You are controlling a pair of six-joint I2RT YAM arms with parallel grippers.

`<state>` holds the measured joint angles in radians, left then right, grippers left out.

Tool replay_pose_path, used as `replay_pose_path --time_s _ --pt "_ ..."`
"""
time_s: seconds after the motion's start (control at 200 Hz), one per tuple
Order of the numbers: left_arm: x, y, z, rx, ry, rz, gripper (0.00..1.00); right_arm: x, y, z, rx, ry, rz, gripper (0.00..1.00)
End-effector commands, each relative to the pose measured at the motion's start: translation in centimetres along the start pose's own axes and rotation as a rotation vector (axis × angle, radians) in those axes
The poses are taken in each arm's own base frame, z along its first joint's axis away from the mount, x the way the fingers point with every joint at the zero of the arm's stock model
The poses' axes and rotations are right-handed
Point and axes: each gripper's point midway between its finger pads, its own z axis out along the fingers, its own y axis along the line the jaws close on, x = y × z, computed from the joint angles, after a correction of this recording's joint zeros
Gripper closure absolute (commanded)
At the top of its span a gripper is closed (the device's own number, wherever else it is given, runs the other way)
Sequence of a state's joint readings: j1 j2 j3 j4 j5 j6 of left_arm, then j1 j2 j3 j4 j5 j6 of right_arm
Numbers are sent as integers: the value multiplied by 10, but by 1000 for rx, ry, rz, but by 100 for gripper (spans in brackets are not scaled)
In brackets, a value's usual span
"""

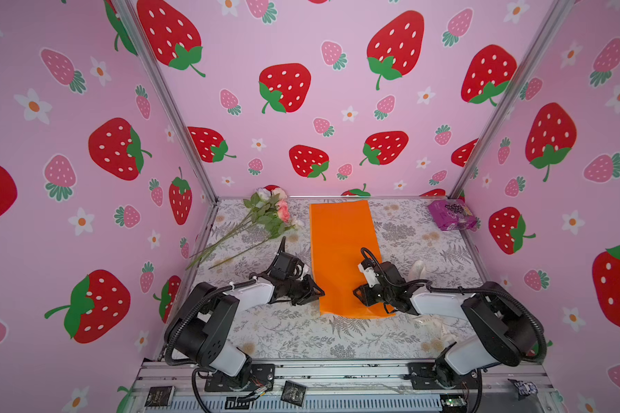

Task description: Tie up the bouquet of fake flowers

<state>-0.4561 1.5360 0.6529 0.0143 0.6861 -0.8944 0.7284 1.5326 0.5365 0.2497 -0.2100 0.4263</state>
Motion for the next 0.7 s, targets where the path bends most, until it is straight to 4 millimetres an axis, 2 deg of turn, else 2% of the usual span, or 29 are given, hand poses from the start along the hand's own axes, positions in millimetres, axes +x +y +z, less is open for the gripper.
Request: replay_pose_path --time_s 0.0,0.14,0.3,0.515,0.695 --pt "1 -15 -4 15 21 8 77 57 -27 4 103 176 64 64" --pt "4 -11 -1 -20 39 6 80 54 -26 3 100 170 60 63" --pt "7 -6 -4 -74 33 16 75 53 -25 3 94 166 59 63" --pt "6 -11 -11 -102 22 41 73 53 -24 5 88 169 61 63" --pt "8 -6 -12 -159 34 48 71 52 -24 5 88 166 59 63"
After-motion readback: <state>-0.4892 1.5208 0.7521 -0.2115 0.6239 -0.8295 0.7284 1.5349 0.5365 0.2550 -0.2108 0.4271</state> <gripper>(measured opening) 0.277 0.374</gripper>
